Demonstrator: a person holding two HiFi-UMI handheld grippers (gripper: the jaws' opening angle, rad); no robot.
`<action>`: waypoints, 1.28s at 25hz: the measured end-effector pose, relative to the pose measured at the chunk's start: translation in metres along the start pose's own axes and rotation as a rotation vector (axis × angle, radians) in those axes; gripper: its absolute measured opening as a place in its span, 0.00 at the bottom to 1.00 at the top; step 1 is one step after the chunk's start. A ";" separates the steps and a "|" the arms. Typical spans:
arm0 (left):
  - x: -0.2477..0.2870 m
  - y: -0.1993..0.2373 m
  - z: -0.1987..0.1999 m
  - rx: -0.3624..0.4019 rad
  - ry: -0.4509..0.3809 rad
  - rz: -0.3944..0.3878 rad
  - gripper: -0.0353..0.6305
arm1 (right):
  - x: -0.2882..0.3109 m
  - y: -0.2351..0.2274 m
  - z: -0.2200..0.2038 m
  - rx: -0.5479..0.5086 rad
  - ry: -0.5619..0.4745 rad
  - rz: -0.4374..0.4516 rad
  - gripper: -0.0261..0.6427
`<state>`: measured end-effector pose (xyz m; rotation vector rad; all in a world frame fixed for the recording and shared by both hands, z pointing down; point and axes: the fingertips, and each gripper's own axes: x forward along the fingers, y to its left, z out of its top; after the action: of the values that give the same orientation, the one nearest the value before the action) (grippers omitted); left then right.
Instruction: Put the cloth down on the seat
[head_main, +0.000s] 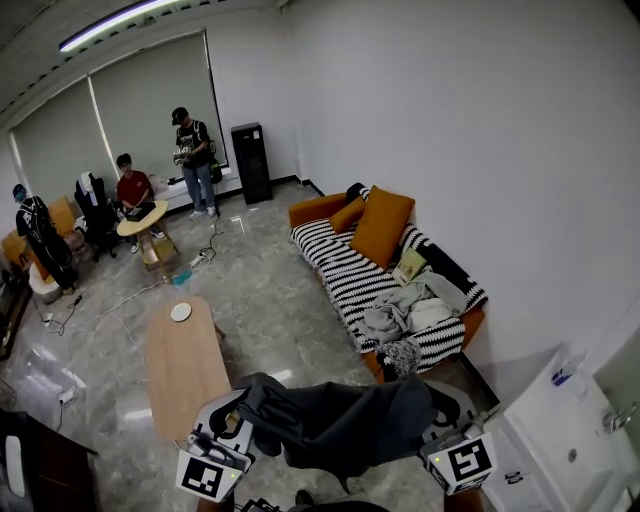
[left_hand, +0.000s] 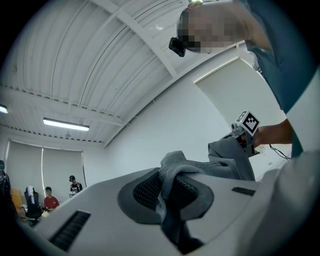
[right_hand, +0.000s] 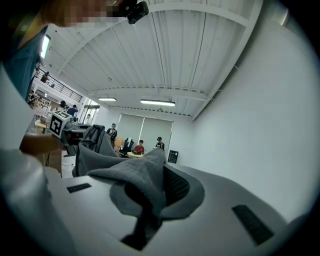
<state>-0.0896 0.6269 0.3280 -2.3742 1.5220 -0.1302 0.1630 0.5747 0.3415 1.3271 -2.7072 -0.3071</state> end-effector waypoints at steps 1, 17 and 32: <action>0.003 0.008 -0.001 -0.004 -0.009 -0.009 0.10 | 0.006 0.002 0.003 -0.005 0.004 -0.007 0.09; 0.041 0.083 -0.039 -0.003 -0.031 -0.102 0.10 | 0.081 0.007 0.004 -0.019 0.042 -0.110 0.09; 0.156 0.060 -0.041 0.005 -0.026 0.009 0.10 | 0.135 -0.106 -0.017 -0.020 -0.010 0.016 0.09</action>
<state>-0.0842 0.4549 0.3332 -2.3564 1.5185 -0.1006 0.1654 0.4026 0.3354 1.3011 -2.7143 -0.3399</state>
